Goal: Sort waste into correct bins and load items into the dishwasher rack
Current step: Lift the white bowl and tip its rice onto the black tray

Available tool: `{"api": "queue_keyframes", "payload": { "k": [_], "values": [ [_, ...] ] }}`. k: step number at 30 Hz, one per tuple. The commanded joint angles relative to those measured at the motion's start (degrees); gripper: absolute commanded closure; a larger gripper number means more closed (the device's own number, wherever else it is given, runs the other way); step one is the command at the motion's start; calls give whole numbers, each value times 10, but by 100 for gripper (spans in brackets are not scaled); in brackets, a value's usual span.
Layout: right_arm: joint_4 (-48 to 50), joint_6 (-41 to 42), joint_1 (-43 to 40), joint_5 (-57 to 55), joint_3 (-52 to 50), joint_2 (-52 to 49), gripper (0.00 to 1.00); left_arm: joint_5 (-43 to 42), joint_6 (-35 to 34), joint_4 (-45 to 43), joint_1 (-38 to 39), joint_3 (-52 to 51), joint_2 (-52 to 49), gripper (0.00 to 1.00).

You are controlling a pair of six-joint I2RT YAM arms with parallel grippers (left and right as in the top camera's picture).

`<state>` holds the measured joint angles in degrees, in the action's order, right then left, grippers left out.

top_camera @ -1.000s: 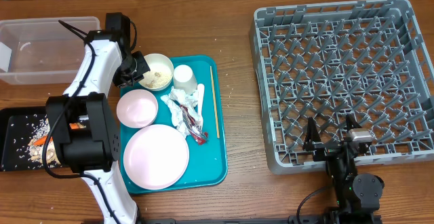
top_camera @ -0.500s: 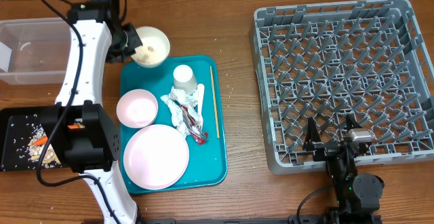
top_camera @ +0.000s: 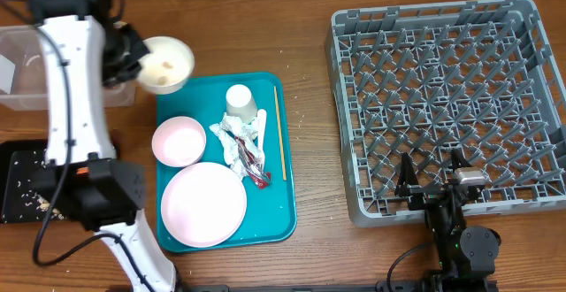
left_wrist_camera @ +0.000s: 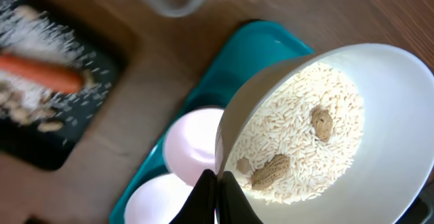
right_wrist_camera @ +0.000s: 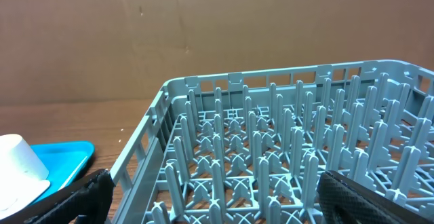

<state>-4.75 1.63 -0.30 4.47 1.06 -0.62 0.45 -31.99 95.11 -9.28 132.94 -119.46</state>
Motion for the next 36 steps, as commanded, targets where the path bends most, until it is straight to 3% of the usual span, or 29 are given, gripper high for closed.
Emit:
{"api": "queue_keyframes", "payload": {
  "k": [1, 6, 12, 16, 24, 36],
  "values": [
    [2, -2, 0, -3, -6, 5, 0, 8, -33, 17, -76, 19, 55, 96],
    [2, -2, 0, -3, -6, 5, 0, 26, -22, 17, -180, 19, 92, 96],
    [2, -2, 0, -3, -6, 5, 0, 47, 49, 17, -279, 17, 101, 96],
    [2, -2, 0, -3, -6, 5, 0, 125, 39, 17, -325, -3, 106, 96],
    [2, -2, 0, -3, -6, 5, 0, 180, 26, 17, -353, -42, 106, 96],
    [2, -2, 0, -3, -6, 5, 0, 354, -80, 15, -353, -200, 106, 96]
  ]
}}
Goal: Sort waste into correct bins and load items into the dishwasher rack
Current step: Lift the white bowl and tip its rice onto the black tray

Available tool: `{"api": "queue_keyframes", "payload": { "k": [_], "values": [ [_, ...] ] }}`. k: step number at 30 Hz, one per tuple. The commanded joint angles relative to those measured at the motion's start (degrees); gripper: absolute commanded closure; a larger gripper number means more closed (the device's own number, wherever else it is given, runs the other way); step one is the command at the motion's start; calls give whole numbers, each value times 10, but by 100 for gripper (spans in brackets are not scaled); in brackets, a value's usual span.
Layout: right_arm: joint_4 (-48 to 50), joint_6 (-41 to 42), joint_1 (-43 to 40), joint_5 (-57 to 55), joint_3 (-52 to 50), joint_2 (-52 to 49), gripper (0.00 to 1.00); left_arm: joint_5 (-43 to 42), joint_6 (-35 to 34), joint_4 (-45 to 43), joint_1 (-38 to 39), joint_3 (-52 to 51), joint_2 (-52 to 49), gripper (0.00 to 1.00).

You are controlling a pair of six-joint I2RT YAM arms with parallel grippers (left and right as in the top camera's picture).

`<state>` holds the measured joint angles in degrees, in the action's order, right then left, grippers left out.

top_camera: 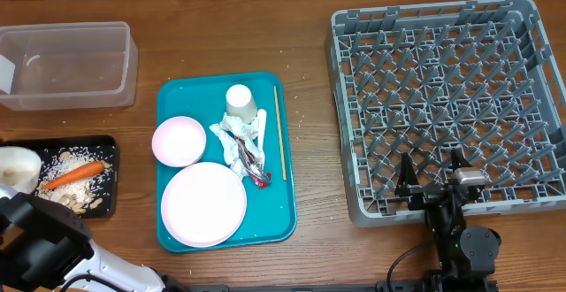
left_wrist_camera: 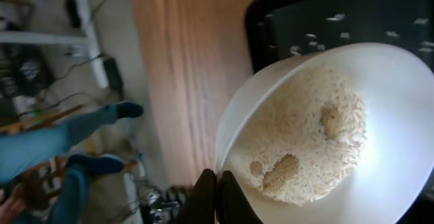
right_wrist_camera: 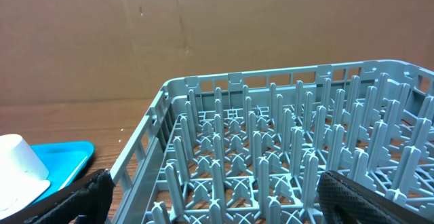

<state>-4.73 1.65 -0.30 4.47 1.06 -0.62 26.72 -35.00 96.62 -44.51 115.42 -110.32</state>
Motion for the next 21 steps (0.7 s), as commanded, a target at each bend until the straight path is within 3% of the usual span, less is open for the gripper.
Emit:
{"api": "queue_keyframes", "payload": {
  "k": [1, 6, 21],
  "values": [
    [2, -2, 0, -3, -6, 5, 0, 107, -55, 0, 0, -32, 15, 96],
    [2, -2, 0, -3, -6, 5, 0, 173, -93, -1, 0, -60, 14, 96],
    [2, -2, 0, -3, -6, 5, 0, 214, -103, -21, 5, -104, -68, 96]
  ]
}}
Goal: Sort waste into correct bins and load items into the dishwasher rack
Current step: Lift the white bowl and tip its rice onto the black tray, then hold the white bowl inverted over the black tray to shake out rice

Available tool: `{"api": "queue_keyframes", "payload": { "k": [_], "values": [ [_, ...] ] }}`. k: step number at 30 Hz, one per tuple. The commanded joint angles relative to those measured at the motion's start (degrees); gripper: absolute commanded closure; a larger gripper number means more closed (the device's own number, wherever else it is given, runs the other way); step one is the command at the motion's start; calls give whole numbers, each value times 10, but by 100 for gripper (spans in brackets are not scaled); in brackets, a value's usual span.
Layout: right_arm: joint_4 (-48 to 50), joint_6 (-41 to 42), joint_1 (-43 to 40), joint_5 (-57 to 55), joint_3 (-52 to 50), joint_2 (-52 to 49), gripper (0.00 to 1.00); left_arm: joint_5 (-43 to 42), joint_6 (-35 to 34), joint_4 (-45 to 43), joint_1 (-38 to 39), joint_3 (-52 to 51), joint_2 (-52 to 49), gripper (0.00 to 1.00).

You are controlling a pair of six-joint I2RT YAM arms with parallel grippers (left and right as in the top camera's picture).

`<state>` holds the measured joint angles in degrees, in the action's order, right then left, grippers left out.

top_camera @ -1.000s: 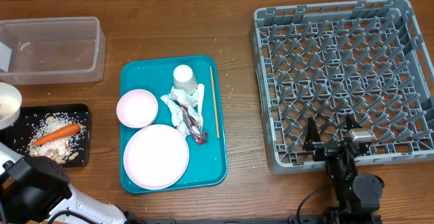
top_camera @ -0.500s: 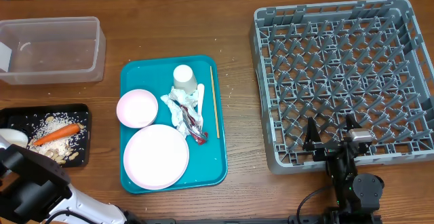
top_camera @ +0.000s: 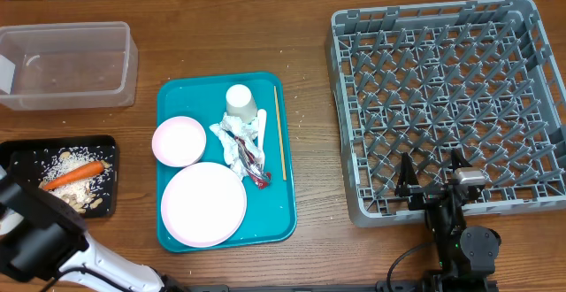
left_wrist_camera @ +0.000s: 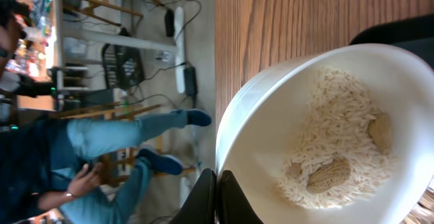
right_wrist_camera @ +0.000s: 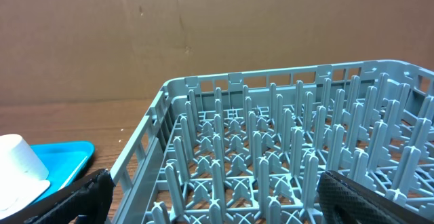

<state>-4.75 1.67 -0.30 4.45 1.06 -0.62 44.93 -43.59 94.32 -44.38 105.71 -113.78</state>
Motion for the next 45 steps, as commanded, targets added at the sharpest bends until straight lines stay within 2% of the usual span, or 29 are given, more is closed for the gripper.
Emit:
{"api": "queue_keyframes", "payload": {
  "k": [1, 6, 26, 40, 45],
  "values": [
    [2, -2, 0, -3, -6, 5, 0, 38, -20, 2, 5, -7, -43, 96],
    [2, -2, 0, -3, -6, 5, 0, 79, -48, 3, 14, -7, -68, 96],
    [2, -2, 0, -3, -6, 5, 0, 211, -56, -7, 67, -7, -97, 96],
    [2, -2, 0, -3, -6, 5, 0, 321, 85, -82, 119, -7, -97, 96],
    [2, -2, 0, -3, -6, 5, 0, 338, 94, -91, 130, -7, -97, 96]
  ]
}}
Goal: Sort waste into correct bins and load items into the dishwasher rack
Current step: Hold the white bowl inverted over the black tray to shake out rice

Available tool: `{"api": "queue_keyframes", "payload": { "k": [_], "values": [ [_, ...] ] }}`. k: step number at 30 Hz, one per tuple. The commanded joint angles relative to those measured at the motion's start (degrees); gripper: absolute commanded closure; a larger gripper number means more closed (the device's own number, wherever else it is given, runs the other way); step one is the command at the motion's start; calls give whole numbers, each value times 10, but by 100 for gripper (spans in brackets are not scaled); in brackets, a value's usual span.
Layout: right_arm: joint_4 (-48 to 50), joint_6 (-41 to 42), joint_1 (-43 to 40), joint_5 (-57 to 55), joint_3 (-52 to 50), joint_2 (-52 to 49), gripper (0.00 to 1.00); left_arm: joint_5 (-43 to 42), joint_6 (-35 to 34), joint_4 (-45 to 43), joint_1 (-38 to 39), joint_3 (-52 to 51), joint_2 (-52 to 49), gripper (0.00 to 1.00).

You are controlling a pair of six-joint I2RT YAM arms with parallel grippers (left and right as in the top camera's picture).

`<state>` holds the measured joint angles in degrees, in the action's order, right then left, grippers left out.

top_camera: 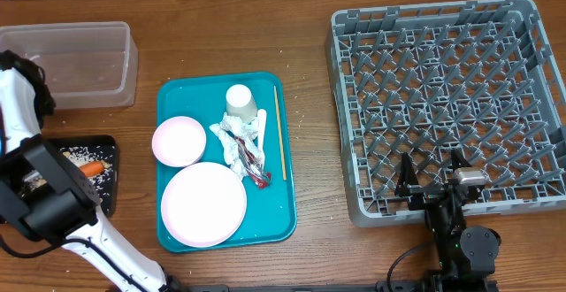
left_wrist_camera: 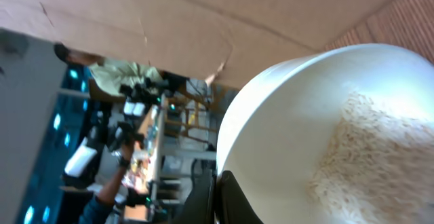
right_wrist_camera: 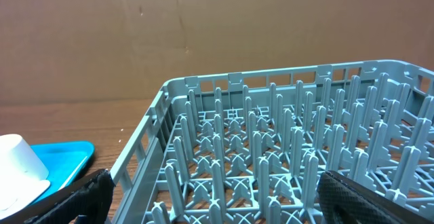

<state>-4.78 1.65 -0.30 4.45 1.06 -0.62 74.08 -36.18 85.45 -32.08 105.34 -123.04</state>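
Observation:
My left gripper (left_wrist_camera: 218,195) is shut on the rim of a white bowl (left_wrist_camera: 291,129). The bowl is tipped steeply, and a patch of rice (left_wrist_camera: 369,159) clings to its inside. Overhead, my left arm (top_camera: 18,106) stands along the table's left edge by the black food-waste tray (top_camera: 99,143); the bowl itself does not show there. My right gripper (right_wrist_camera: 217,197) rests open at the near edge of the grey dishwasher rack (top_camera: 447,26), holding nothing.
A carrot (top_camera: 90,166) and rice lie in the black tray. A clear bin (top_camera: 71,62) stands at the back left. The teal tray (top_camera: 283,221) holds a pink bowl (top_camera: 179,140), a white plate (top_camera: 202,203), an upturned cup (top_camera: 240,100), a crumpled wrapper (top_camera: 240,146) and a chopstick (top_camera: 279,133).
My left arm has moved from the near left corner to stand along the left edge beside the clear bin. The bowl is tipped much further, and the peanuts no longer show in it.
My left gripper held the bowl of rice and peanuts above the teal tray's back left corner. Then the bowl was at the black tray's left end, then beyond the table's left edge. Now it is tipped steeply with only some rice showing. The right arm has stayed still.

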Motion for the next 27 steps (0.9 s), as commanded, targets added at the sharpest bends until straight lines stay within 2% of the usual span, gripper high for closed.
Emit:
{"api": "queue_keyframes", "payload": {
  "k": [1, 5, 13, 20, 25, 27],
  "values": [
    [2, -2, 0, -3, -6, 5, 0, 50, 20, -3, 7, -3, -4, 96],
    [2, -2, 0, -3, -6, 5, 0, 58, 22, -10, 7, -5, -4, 96],
    [2, -2, 0, -3, -6, 5, 0, 74, 71, -38, 8, -21, -4, 96],
    [2, -2, 0, -3, -6, 5, 0, 127, 174, -113, 11, -21, -5, 96],
    [2, -2, 0, -3, -6, 5, 0, 155, 275, -190, 17, -21, -15, 96],
    [2, -2, 0, -3, -6, 5, 0, 155, 287, -202, 21, -21, -23, 96]
  ]
}}
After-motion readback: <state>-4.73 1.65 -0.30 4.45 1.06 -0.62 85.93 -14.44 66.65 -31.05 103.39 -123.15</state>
